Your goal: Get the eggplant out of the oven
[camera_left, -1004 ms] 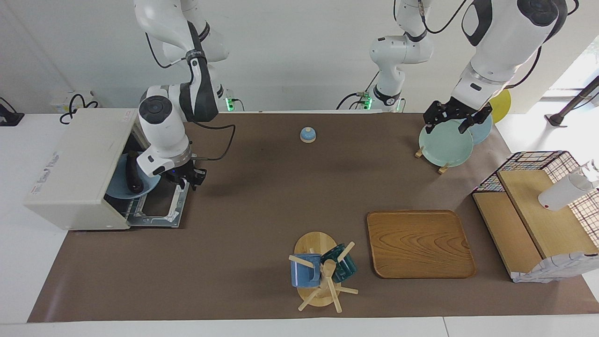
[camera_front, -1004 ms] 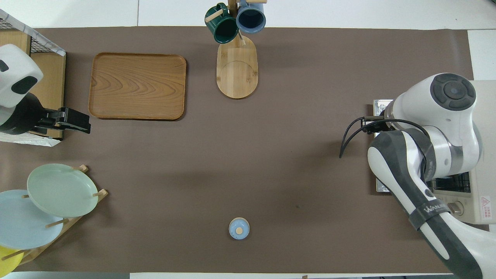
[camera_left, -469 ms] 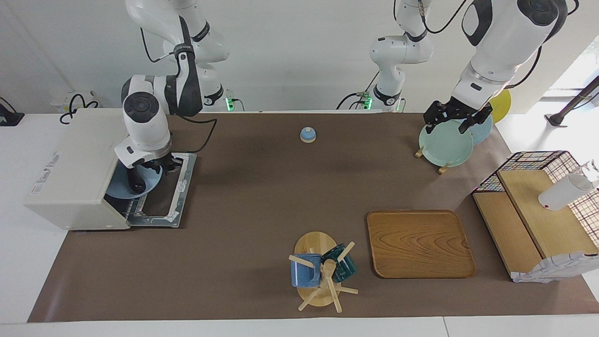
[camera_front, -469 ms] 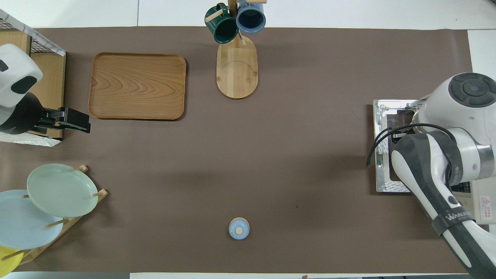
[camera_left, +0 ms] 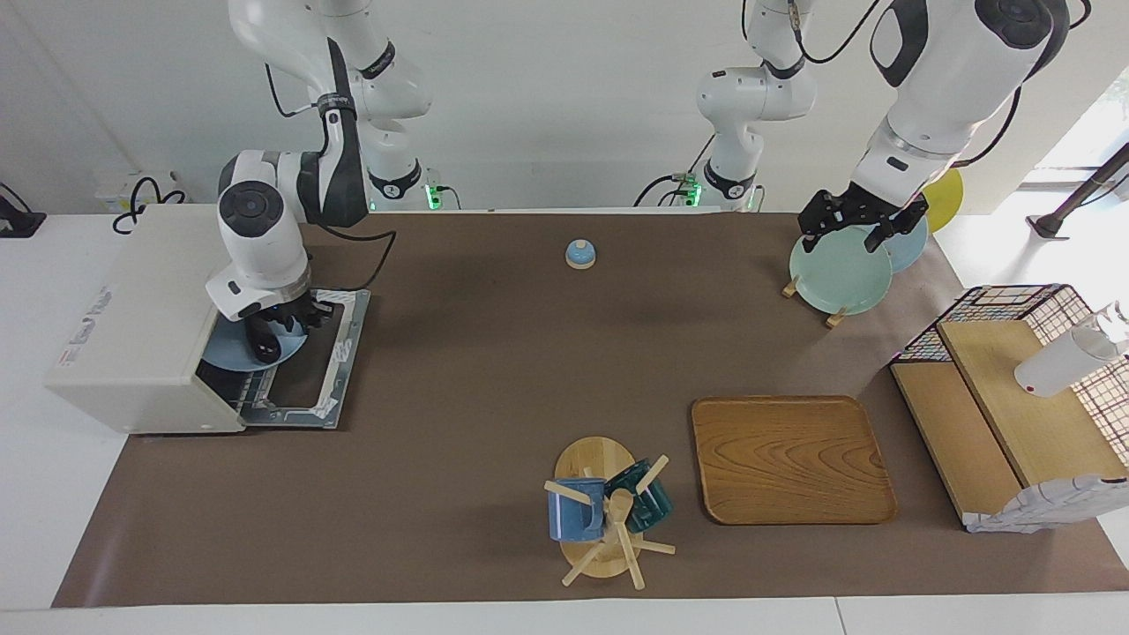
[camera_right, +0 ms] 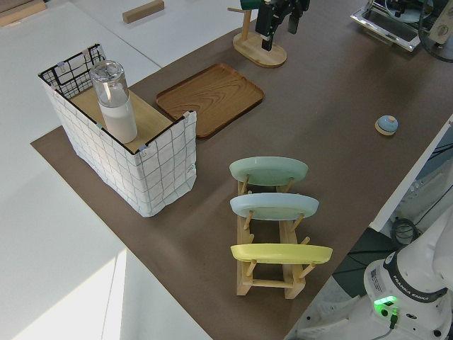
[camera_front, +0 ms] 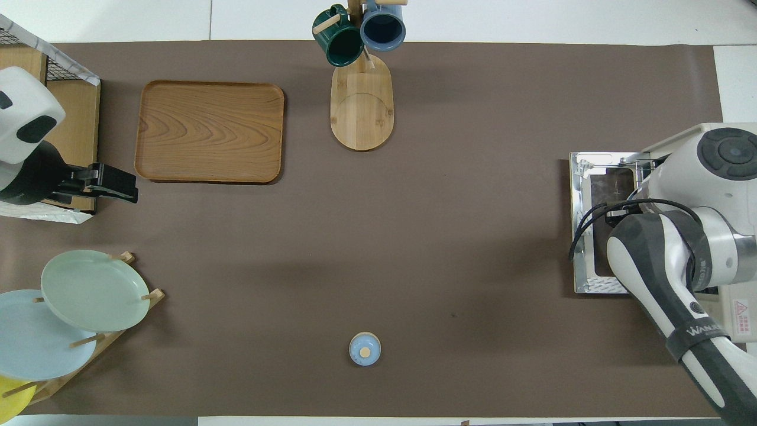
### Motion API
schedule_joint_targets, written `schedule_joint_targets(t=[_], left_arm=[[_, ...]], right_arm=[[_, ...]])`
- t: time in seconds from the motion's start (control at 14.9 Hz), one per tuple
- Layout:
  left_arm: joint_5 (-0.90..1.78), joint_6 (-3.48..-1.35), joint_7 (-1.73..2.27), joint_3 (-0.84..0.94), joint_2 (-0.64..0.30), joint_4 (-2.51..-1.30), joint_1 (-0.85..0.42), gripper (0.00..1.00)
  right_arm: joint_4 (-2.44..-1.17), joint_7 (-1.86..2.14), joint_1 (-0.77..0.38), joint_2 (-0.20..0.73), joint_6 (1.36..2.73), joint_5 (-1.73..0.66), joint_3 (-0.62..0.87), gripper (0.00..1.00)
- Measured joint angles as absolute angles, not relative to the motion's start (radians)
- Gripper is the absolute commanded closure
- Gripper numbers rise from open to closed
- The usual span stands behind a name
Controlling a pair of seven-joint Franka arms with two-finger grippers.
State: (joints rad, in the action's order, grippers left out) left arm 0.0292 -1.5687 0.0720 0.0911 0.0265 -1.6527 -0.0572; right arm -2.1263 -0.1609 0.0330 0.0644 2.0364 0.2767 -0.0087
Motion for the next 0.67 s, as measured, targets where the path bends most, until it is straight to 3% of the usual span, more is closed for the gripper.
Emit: schedule_joint_targets(t=[0.67], left_arm=[[0.029, -1.576, 0.072, 0.091, 0.026, -1.656, -0.057, 0.0]], right_arm=[[-2.094, -0.107, 0.037, 0.049, 2.004, 0.277, -0.008, 0.73]])
